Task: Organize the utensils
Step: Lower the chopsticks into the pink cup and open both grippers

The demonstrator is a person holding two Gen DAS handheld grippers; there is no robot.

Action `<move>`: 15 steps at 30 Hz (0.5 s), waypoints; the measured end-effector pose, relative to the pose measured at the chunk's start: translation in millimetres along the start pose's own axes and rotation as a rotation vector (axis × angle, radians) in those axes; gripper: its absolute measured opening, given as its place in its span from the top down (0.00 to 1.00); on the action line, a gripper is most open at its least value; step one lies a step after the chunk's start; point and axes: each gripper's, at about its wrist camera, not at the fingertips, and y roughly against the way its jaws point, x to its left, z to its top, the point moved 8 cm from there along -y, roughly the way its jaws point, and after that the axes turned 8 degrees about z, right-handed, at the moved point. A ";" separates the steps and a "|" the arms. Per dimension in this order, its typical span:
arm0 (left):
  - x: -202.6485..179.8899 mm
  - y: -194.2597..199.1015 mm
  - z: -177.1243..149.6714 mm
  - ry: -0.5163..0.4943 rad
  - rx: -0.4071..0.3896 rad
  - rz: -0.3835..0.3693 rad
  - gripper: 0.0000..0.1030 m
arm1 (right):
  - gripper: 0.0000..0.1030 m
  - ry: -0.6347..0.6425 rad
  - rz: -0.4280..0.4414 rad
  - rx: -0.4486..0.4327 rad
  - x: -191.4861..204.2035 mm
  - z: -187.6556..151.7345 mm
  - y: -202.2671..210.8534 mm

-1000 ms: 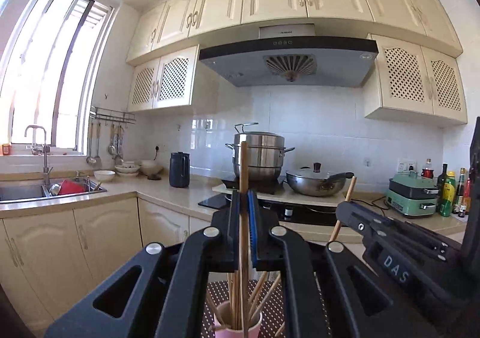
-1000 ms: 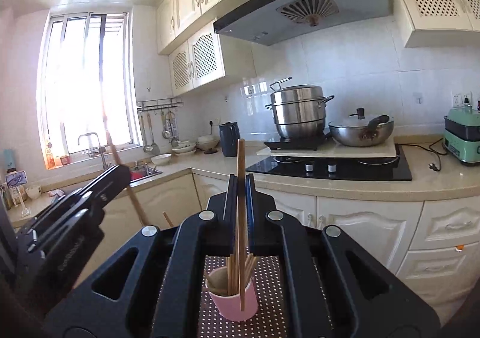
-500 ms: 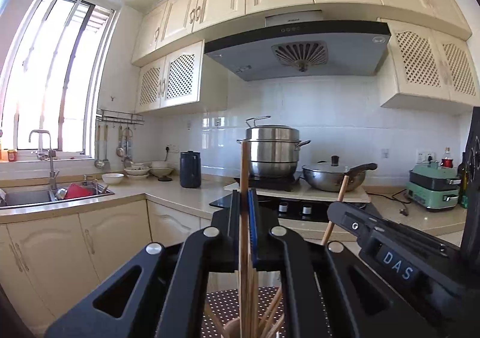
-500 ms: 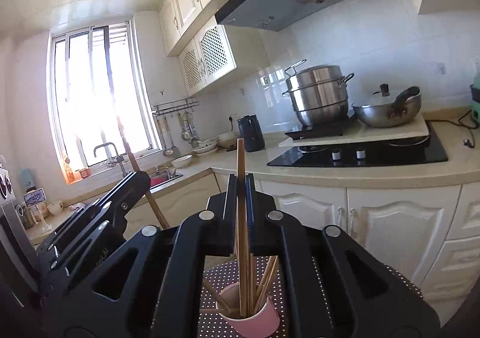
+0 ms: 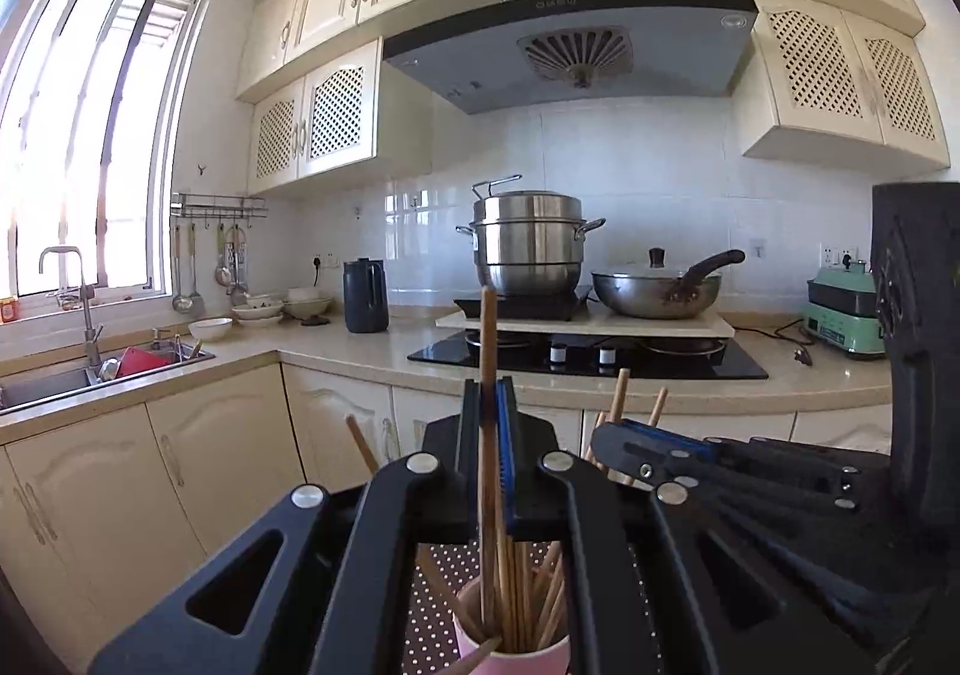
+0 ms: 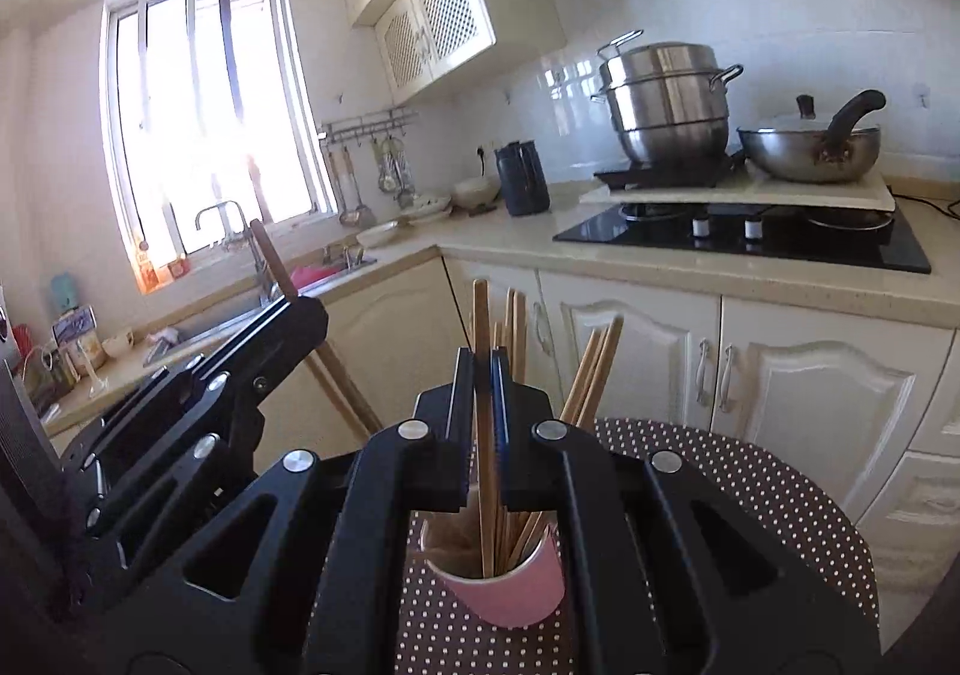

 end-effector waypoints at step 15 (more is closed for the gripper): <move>24.6 23.2 -5.9 0.035 0.032 0.002 0.72 | 0.44 0.019 -0.113 0.017 5.5 -15.6 37.0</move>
